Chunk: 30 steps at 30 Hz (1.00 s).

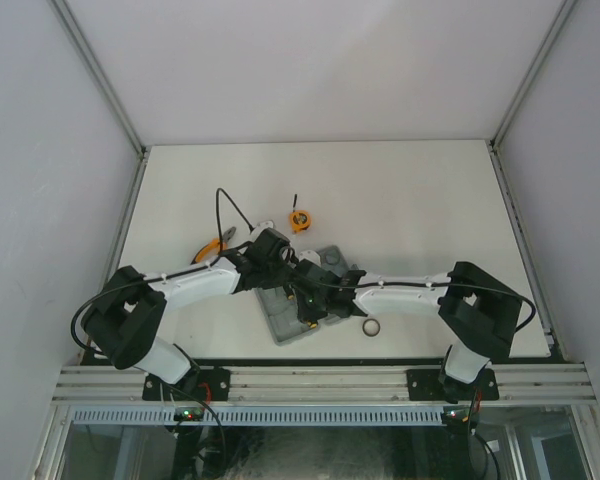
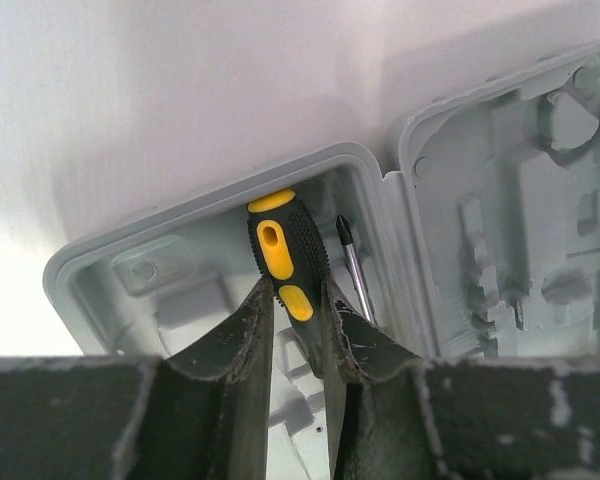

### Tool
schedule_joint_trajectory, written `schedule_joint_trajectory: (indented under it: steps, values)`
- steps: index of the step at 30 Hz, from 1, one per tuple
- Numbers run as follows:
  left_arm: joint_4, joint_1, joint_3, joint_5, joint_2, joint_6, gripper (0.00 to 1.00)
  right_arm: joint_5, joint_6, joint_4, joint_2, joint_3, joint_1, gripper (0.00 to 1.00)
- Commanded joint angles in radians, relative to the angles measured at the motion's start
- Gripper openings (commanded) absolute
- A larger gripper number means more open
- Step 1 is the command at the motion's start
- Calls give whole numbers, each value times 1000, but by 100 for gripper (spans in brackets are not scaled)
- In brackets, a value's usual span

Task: Sort the tools into containers
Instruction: Adjust the screwdriver in the storage box.

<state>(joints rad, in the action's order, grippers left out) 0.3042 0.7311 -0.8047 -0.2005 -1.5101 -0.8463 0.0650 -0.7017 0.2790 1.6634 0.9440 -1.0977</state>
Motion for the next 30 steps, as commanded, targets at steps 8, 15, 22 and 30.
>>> schedule_joint_trajectory:
  steps: [8,15,22,30]
  values:
    - [-9,7,-34,10,-17,-3,25,13,-5,78,60,71,-26,0]
    - [-13,7,-19,9,-14,-6,24,36,-65,204,120,98,-28,0]
    - [-16,7,-10,10,-22,-20,14,85,-108,307,186,100,-39,0]
    - [-29,8,3,15,-21,-24,1,108,-133,357,262,121,-64,0]
